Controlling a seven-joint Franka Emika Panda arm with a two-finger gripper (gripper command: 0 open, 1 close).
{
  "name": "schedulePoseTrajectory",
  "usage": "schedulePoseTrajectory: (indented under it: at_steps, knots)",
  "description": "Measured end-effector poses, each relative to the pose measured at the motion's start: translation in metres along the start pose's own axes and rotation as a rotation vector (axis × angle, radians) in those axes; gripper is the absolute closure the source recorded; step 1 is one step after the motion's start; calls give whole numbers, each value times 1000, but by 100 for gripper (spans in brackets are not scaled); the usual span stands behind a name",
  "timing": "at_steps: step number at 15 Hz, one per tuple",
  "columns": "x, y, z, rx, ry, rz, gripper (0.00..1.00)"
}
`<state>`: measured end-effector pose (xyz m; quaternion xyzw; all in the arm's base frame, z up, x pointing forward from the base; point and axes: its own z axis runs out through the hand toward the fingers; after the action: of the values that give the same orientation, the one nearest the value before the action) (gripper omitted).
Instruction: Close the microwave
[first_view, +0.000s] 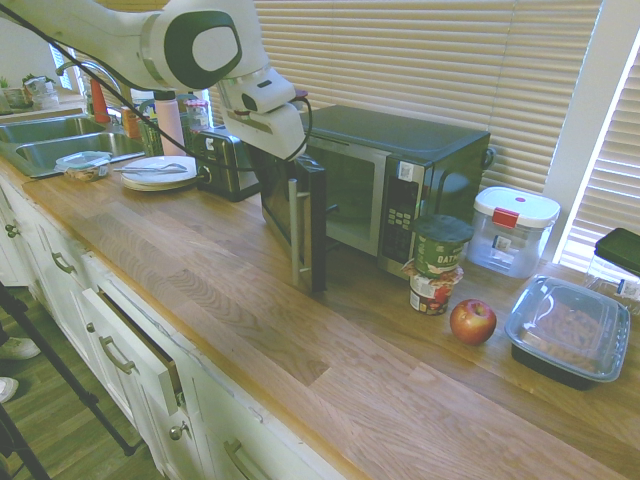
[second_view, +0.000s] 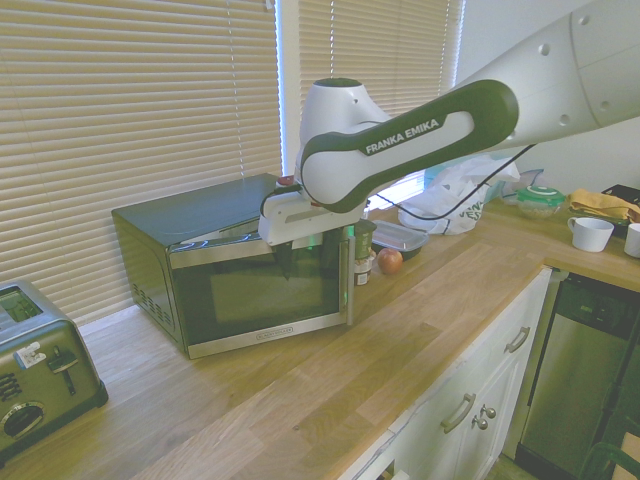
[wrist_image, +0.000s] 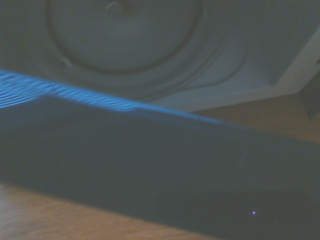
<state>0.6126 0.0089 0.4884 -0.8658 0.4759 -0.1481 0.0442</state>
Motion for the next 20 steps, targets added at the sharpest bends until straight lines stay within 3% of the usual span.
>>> schedulePoseTrajectory:
  at_steps: [8,12,17,20]
  knots:
    - [64,-38,18,14,16,62,0]
    - [78,-46,35,19,-26,23,0]
    - [75,-41,34,50,-32,-7,0]
    - [51,-20,11,63,-56,-43,0]
